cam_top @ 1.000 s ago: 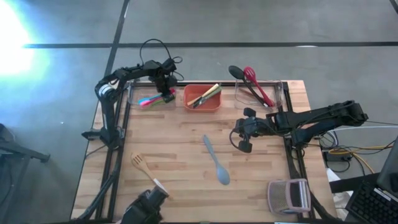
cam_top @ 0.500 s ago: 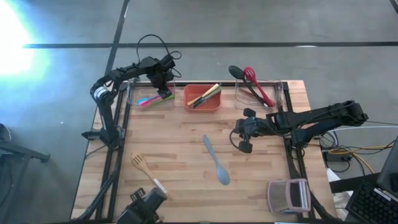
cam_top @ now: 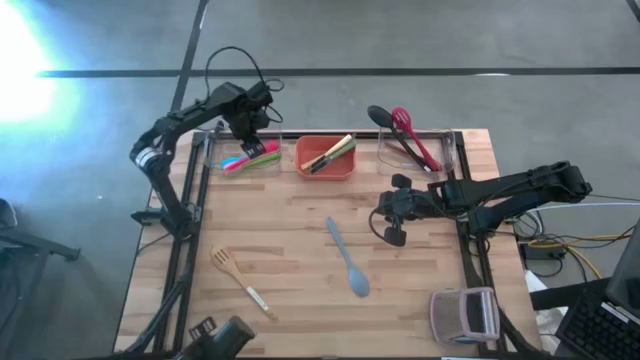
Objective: Pick & Place Kitchen Items
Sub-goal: Put the wooden serving spoon into the right transparent bin
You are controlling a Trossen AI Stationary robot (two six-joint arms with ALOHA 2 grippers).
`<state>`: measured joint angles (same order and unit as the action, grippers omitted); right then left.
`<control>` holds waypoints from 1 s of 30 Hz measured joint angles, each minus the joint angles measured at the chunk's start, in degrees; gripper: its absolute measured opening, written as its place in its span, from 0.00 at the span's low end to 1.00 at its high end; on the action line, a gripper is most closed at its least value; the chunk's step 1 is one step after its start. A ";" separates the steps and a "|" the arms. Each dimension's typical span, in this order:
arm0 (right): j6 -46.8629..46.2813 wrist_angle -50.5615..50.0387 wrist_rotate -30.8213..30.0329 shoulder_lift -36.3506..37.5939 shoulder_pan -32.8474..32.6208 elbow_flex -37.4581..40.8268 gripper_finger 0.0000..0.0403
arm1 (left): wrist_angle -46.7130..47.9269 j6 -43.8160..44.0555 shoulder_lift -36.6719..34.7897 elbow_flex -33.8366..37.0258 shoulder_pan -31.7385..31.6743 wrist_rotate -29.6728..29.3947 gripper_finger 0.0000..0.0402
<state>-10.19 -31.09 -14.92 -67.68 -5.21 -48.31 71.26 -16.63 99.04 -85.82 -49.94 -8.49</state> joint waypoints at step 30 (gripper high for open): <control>-0.34 0.63 -0.09 0.00 -0.02 0.00 0.02 | 4.34 16.80 -34.46 6.84 31.56 12.38 0.41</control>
<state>-10.52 -30.46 -15.00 -67.68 -5.23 -48.31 75.60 0.17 64.58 -78.98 -18.38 3.89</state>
